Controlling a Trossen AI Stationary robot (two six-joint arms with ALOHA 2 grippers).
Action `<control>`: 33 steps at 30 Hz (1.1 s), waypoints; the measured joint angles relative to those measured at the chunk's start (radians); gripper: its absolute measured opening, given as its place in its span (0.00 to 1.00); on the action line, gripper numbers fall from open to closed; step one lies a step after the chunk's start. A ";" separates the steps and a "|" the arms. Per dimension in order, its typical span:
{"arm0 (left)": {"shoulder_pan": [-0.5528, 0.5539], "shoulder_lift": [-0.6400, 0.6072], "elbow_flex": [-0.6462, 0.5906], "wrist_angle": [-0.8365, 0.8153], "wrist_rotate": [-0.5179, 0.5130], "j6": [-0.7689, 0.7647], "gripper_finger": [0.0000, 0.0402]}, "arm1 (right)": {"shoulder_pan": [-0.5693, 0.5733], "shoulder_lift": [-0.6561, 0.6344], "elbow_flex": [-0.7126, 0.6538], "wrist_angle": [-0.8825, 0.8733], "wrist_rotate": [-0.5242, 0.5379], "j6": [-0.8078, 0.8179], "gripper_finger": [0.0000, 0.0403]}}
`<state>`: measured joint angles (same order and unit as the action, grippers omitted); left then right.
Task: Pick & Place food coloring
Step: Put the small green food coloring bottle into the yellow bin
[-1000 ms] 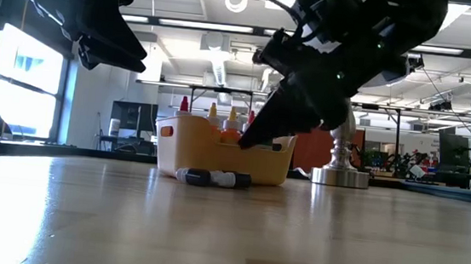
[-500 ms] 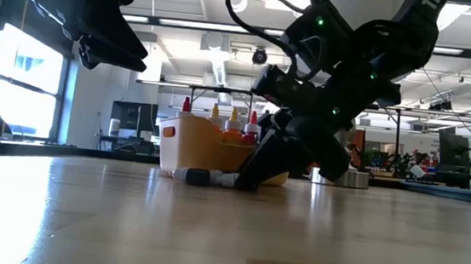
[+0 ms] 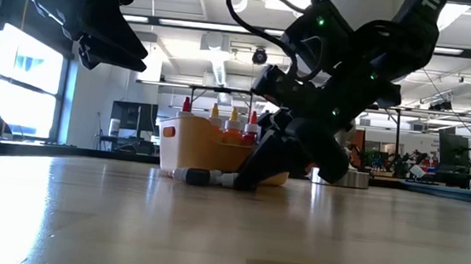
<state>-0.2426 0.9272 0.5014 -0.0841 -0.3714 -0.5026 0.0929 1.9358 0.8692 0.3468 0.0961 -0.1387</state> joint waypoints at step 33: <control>0.000 0.000 0.000 0.017 -0.053 0.000 0.40 | -0.070 -0.144 -0.001 -0.005 0.233 0.054 0.29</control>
<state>-0.2424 0.9272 0.5014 -0.0669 -0.4244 -0.5026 0.0233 1.7919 0.8684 0.3417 0.3290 -0.0848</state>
